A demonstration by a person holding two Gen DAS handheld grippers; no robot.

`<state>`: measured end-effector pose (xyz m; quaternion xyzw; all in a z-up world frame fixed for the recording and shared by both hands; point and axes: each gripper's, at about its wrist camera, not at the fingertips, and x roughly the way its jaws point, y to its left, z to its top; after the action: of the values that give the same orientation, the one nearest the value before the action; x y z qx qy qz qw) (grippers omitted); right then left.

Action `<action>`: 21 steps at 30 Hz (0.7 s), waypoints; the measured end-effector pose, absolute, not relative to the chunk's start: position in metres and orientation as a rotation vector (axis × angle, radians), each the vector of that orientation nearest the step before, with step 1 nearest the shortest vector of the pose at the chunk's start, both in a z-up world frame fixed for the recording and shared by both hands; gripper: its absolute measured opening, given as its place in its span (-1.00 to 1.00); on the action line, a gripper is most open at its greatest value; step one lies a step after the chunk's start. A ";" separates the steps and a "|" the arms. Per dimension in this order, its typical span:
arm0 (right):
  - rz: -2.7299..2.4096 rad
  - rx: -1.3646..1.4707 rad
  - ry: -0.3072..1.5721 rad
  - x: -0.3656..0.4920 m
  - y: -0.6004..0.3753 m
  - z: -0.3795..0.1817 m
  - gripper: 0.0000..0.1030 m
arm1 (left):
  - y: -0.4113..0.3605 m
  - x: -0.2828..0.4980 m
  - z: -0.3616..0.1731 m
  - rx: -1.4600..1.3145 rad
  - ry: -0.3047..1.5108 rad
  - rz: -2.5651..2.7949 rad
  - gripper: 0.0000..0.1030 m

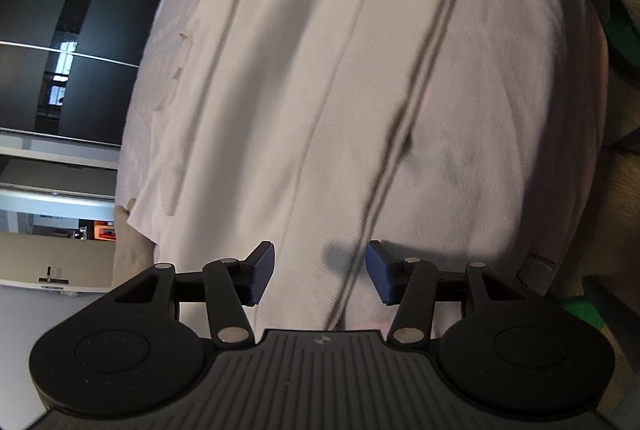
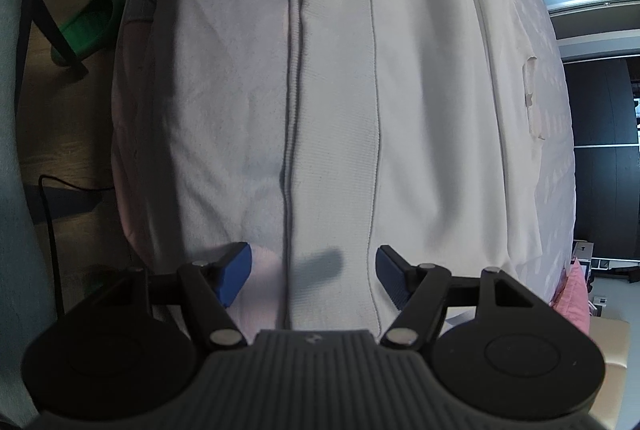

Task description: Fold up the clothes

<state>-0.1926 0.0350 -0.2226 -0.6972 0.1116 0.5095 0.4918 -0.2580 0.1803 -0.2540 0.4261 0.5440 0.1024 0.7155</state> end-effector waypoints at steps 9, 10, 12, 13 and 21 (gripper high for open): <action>1.208 -1.667 0.283 -0.183 0.035 -0.230 0.38 | 0.208 -0.283 -0.269 0.993 1.250 0.293 -0.05; 1.208 -1.661 0.281 -0.182 0.033 -0.230 0.38 | 0.209 -0.287 -0.270 1.001 1.247 0.297 -0.05; 1.209 -1.658 0.261 -0.183 0.032 -0.230 0.38 | 0.208 -0.293 -0.269 1.013 1.219 0.290 -0.05; 1.212 -1.660 0.245 -0.184 0.030 -0.231 0.38 | 0.205 -0.294 -0.270 1.025 1.212 0.285 -0.05; 1.235 -1.667 0.200 -0.190 0.016 -0.232 0.38 | 0.211 -0.291 -0.271 1.001 1.190 0.282 0.04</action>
<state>-0.1903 0.0162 -0.2321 -0.6907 0.0828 0.5118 0.5042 -0.2913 0.2108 -0.2711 0.4502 0.5351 0.1268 0.7035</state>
